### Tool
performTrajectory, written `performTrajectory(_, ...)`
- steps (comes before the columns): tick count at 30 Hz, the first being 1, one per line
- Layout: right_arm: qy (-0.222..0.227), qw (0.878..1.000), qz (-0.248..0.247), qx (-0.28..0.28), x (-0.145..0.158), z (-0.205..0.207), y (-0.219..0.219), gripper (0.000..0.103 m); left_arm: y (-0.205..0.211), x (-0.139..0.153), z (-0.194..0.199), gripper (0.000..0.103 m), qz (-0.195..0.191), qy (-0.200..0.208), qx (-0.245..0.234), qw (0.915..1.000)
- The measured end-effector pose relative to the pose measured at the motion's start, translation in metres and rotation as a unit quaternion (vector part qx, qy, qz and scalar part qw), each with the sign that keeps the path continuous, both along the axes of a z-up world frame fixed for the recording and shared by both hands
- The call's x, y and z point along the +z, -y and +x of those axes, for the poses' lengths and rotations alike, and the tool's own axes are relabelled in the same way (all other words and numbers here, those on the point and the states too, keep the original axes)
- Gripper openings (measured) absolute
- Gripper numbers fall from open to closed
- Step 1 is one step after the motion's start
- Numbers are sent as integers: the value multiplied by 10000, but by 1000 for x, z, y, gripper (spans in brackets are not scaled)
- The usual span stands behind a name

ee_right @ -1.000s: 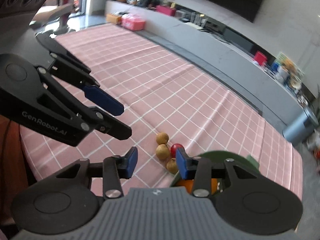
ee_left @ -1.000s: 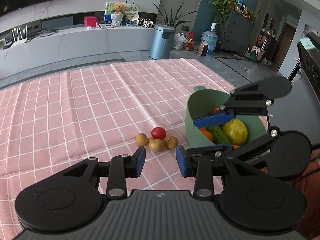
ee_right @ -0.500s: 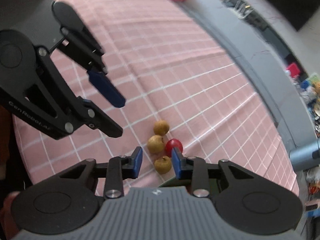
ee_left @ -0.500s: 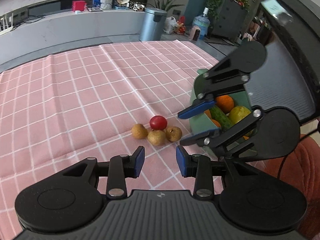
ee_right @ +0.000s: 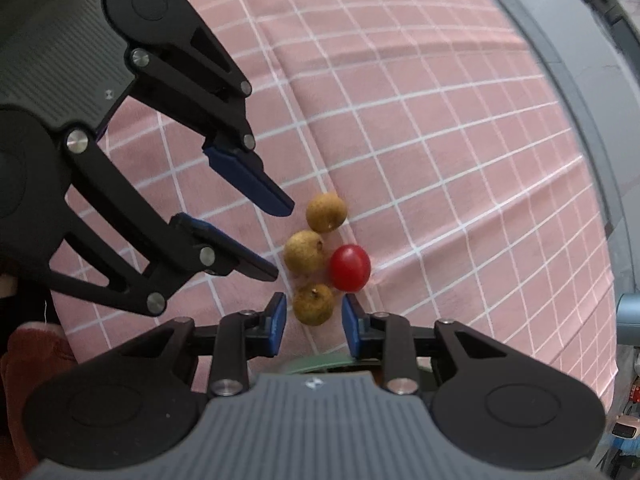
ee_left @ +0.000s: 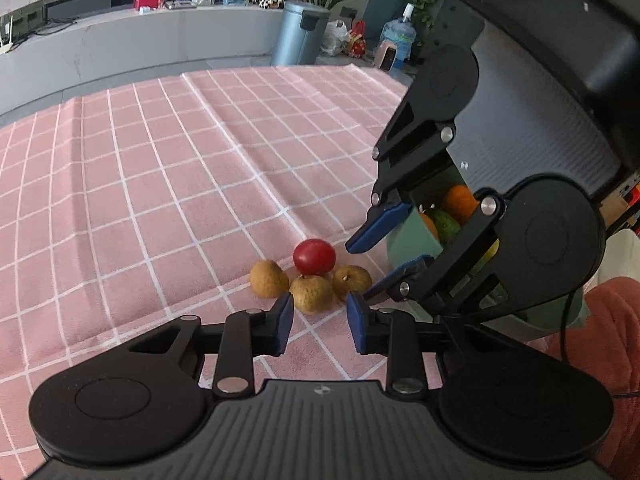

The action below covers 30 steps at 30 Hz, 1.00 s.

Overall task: Organize fruits
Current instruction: 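Grasp a small brown fruit with the left tool while the right tool grasps another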

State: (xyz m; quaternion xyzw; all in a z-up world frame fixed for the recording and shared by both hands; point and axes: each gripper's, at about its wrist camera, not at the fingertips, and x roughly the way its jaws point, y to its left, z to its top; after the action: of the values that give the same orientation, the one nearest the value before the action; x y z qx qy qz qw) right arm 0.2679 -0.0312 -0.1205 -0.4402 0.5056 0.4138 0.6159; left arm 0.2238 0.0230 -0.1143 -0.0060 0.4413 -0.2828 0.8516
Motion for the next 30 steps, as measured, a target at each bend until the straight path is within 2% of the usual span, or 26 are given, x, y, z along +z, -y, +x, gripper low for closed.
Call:
performTrajectory(4, -207, 9998, -38, 35, -6, 6, -2, 26, 1, -4, 4, 34, -33, -119, 104, 9999)
performTrajectory(11, -297, 9995, -47, 51, -13, 11, -3, 25, 2, -8, 8, 33, -120, -234, 311, 9992)
performTrajectory(13, -288, 9996, -44, 62, -15, 12, -2, 21, 3, -10, 11, 33, -77, -268, 358, 9990)
performTrajectory(24, -208, 9997, 9, 89, -18, 7, -1, 21, 3, -16, 19, 30, -314, -418, 559, 9971)
performTrajectory(30, -214, 9997, 67, 17, -19, 2, 1, 21, 1, -12, 14, 29, -283, -339, 627, 9971)
